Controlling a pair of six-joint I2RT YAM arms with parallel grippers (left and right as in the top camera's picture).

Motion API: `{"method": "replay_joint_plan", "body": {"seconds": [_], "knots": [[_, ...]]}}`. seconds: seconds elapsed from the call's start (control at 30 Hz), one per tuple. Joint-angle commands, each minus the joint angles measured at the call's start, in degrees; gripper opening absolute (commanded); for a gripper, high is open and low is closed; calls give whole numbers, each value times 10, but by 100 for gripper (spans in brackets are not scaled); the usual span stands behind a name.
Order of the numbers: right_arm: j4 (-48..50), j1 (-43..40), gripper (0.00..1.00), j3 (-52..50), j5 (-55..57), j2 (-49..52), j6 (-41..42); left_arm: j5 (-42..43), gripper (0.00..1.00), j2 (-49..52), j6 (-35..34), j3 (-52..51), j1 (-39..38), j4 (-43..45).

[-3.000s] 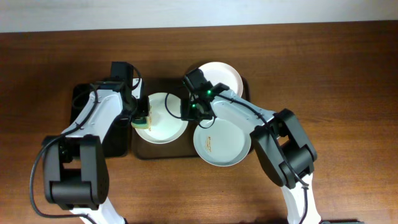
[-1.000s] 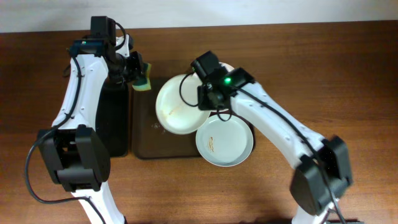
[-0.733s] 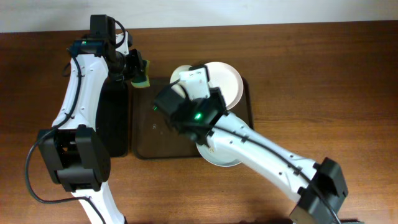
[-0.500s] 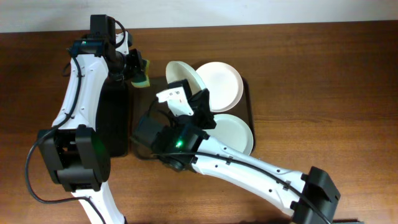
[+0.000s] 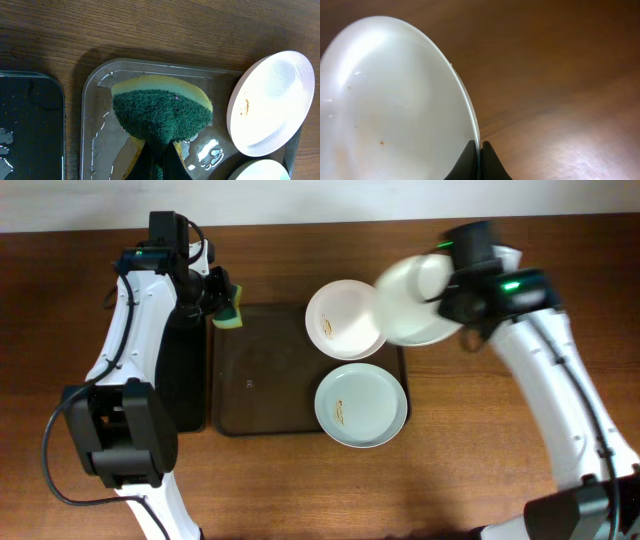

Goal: Clean dirty plates on tray and stack at the side
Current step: 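Lift the white plate with the right gripper and place it right of tray, then grasp the pale blue plate rim with the right gripper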

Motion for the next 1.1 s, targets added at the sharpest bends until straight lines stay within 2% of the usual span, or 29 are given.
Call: {"method": "replay_joint_plan", "body": {"seconds": [0.0, 0.07, 0.17, 0.2, 0.23, 0.27, 0.33, 0.4, 0.47, 0.53, 0.57, 0.67, 0.7, 0.9, 0.93, 1.03, 1.07], "knots": [[11, -152, 4, -49, -74, 41, -12, 0, 1, -1, -6, -2, -8, 11], [70, -232, 4, -98, -110, 90, -31, 0, 1, -1, -6, -2, -8, 18], [148, -282, 4, -132, -127, 148, -48, 0, 1, -1, -6, -2, -8, 18], [166, -281, 34, -132, -128, 162, -64, 0, 1, -1, -6, -2, -8, 18], [163, -277, 58, -132, -139, 162, -68, 0, 1, -1, -6, -2, -8, 18], [149, -276, 66, -125, -175, 159, -92, 0, 1, -1, -6, -2, -9, 17], [56, -274, 67, -69, -245, 144, -132, 0, 1, -1, -5, -2, -12, 17], [-42, -239, 67, -33, -318, 87, -172, -2, 1, -1, -5, -2, -21, 16], [-110, -179, 64, -35, -319, 73, -174, -4, 1, -1, -5, -2, -22, 16], [-117, -94, 54, -80, -319, 73, -177, -6, 1, -1, -6, -2, -24, 16], [-106, -56, 52, -111, -319, 73, -165, -6, 1, -1, -6, -2, -24, 16], [-19, 26, 47, -190, -301, 73, -164, -6, 1, -1, -5, -2, -25, 16], [9, 45, 46, -218, -283, 74, -142, -6, 1, -1, -5, -2, -25, 15], [135, 111, 40, -319, -267, 75, -120, -16, 1, -1, -5, -2, -28, 16], [145, 117, 35, -327, -267, 76, -120, -16, 1, -1, -5, -2, -28, 15], [147, 122, 6, -328, -268, 76, -120, -16, 1, -1, -6, -2, -28, 16], [144, 122, 4, -328, -268, 76, -119, -16, 1, -1, -6, -2, -28, 16]]}}
